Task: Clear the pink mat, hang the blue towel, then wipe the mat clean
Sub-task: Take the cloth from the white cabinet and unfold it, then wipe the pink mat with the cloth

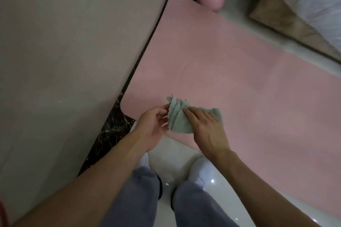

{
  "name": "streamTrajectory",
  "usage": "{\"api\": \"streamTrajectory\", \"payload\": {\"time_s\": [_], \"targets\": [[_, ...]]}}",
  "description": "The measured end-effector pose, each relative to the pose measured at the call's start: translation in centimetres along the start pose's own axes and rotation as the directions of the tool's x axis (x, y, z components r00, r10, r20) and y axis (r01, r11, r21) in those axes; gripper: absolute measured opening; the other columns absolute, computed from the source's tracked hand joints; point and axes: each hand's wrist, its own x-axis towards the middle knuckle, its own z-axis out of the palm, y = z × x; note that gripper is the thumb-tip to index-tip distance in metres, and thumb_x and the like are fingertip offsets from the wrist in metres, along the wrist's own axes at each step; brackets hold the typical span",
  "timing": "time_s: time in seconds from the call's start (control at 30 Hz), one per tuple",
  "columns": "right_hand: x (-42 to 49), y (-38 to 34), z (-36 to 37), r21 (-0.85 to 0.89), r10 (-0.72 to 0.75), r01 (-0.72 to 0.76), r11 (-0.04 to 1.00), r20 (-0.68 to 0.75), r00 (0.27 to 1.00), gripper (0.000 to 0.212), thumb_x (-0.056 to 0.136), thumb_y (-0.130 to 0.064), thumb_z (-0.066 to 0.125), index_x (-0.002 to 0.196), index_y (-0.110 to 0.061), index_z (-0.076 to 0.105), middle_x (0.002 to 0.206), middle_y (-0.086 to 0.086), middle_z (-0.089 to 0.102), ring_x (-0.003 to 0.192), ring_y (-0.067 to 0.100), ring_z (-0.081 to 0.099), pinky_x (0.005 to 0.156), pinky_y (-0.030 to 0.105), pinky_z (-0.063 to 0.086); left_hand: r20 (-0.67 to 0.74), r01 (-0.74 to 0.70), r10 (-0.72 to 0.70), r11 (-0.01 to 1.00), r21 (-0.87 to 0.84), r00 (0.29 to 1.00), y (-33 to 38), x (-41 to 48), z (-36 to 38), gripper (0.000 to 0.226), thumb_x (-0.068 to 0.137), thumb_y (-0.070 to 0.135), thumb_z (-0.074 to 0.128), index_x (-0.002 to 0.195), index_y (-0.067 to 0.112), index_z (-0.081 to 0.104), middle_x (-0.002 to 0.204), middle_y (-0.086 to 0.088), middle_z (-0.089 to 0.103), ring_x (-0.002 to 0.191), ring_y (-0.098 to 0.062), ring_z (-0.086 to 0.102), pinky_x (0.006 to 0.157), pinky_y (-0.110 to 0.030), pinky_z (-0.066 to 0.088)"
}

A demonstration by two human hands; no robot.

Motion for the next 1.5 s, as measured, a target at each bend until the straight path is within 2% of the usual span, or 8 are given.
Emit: {"api": "streamTrajectory", "payload": {"time_s": [0.37,0.67,0.73,0.77,0.83,0.93,1.17,1.5], "targets": [[13.2,8.6,11.8,-0.066,-0.037,0.034,0.997,-0.055,0.998,0.056,0.065,0.006,0.071,0.12,-0.004,0.065,0.108,0.014,0.07,0.086,0.033,0.068,0.072,0.039,0.054,0.022,-0.182,0.181,0.97,0.16,0.983,5.3,18.3,1.5,0.037,0.089,0.002,0.044,0.12,-0.003,0.064,0.118,-0.019,0.067,0.1,-0.027,0.061,0.1,-0.037,0.046],[27.8,14.7,7.2,-0.253,-0.126,0.054,0.966,-0.278,0.952,0.046,0.084,0.0,0.055,0.13,-0.006,0.057,0.118,0.016,0.065,0.097,0.037,0.063,0.077,0.044,0.047,0.097,-0.494,0.489,0.868,0.042,0.867,14.4,26.3,9.6,0.027,0.091,0.008,0.042,0.099,0.002,0.067,0.086,-0.011,0.068,0.074,-0.021,0.064,0.064,-0.026,0.052],[29.7,15.5,6.9,-0.269,-0.099,0.047,0.962,-0.182,0.978,0.044,0.089,-0.005,0.05,0.133,-0.01,0.054,0.12,0.013,0.063,0.102,0.035,0.059,0.08,0.043,0.045,0.125,-0.586,0.635,0.596,0.55,0.763,14.8,29.4,9.6,0.027,0.091,0.01,0.045,0.101,0.005,0.069,0.096,-0.015,0.068,0.092,-0.03,0.064,0.076,-0.033,0.051],[30.5,15.9,7.0,-0.286,-0.086,0.05,0.957,-0.115,0.99,0.043,0.091,-0.009,0.048,0.134,-0.013,0.053,0.121,0.012,0.061,0.105,0.033,0.057,0.082,0.042,0.044,0.209,-0.512,0.7,0.255,0.82,0.683,14.7,30.9,8.9,0.029,0.092,0.016,0.046,0.107,0.007,0.069,0.107,-0.017,0.068,0.103,-0.033,0.062,0.085,-0.036,0.049],[31.8,16.8,7.8,-0.306,-0.078,0.083,0.948,0.029,0.997,0.041,0.094,-0.015,0.047,0.135,-0.017,0.051,0.126,0.01,0.058,0.112,0.031,0.055,0.089,0.042,0.046,0.405,-0.395,0.737,-0.202,0.896,0.541,13.8,33.5,6.6,0.042,0.09,0.022,0.048,0.127,0.01,0.062,0.133,-0.013,0.058,0.123,-0.031,0.052,0.103,-0.036,0.04],[32.6,17.5,9.2,-0.316,-0.043,0.113,0.942,0.218,0.975,0.049,0.098,-0.021,0.044,0.146,-0.021,0.038,0.148,0.012,0.042,0.13,0.031,0.045,0.106,0.045,0.04,0.582,-0.363,0.679,-0.456,0.812,0.448,11.1,36.1,3.8,0.065,0.089,0.03,0.033,0.15,0.006,0.031,0.156,-0.01,0.029,0.143,-0.027,0.026,0.121,-0.041,0.015],[32.0,16.5,10.0,-0.401,0.054,0.097,0.911,0.35,0.935,0.062,0.101,-0.035,0.039,0.155,-0.022,0.012,0.161,0.018,0.01,0.146,0.038,0.017,0.114,0.05,0.029,0.602,-0.231,0.639,-0.57,0.788,0.479,10.0,36.6,3.4,0.075,0.09,0.046,0.012,0.156,0.011,0.009,0.163,-0.005,0.005,0.15,-0.02,0.001,0.122,-0.042,-0.004],[34.8,15.0,5.2,-0.181,0.121,-0.077,0.98,0.246,0.962,0.027,0.092,-0.026,0.053,0.113,-0.017,0.066,0.11,0.013,0.067,0.104,0.033,0.062,0.087,0.036,0.049,0.723,-0.23,0.561,-0.703,0.673,0.403,11.3,36.4,1.1,0.068,0.1,0.048,0.024,0.154,0.007,0.018,0.161,-0.008,0.018,0.149,-0.019,0.014,0.121,-0.042,0.017]]}}
